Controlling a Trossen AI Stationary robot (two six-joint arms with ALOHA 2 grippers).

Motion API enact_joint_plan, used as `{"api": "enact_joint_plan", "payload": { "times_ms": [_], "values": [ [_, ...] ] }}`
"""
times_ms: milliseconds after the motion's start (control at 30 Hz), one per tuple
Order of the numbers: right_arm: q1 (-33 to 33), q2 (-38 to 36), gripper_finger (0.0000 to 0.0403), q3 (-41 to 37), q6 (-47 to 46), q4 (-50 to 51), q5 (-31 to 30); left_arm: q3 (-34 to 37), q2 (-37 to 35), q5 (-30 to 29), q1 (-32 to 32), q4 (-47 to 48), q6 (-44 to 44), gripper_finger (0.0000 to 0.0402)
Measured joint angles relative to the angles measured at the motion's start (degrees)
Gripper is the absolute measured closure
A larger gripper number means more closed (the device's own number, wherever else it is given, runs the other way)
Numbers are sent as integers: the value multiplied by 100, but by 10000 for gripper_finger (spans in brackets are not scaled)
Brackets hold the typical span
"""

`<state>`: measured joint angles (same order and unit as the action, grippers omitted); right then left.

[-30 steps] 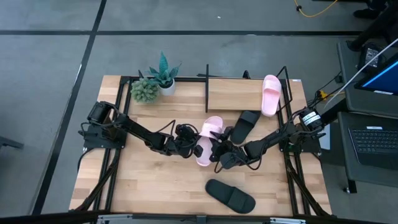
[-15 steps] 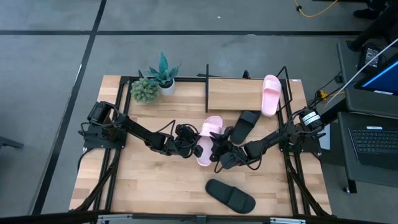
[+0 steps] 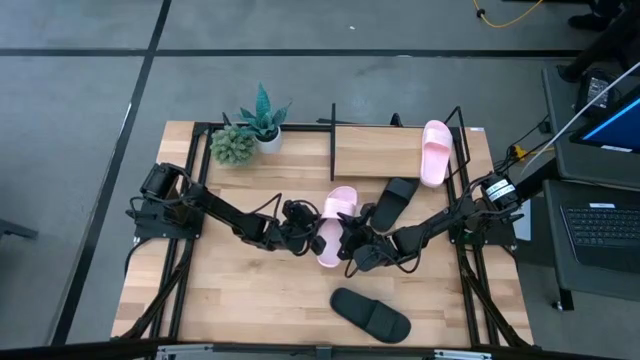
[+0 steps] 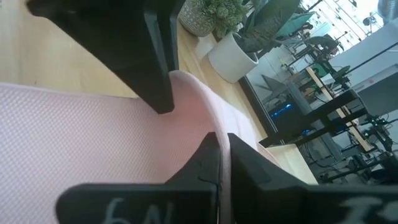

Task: Pick and place slides into the shelf
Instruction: Put the pink slide on the shelf

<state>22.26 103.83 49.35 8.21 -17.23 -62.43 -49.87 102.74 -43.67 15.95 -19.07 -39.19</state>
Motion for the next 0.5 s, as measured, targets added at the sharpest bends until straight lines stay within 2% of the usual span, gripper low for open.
{"api": "enact_joint_plan", "payload": {
  "times_ms": [267, 500],
  "values": [
    [-4, -2, 387, -1, 7, -5, 19, 4, -225, 244, 21, 145, 80, 277],
    [-26, -128, 387, -2, 153, 28, 46, -21, -977, 429, 319, 1020, 508, 274]
  ]
}}
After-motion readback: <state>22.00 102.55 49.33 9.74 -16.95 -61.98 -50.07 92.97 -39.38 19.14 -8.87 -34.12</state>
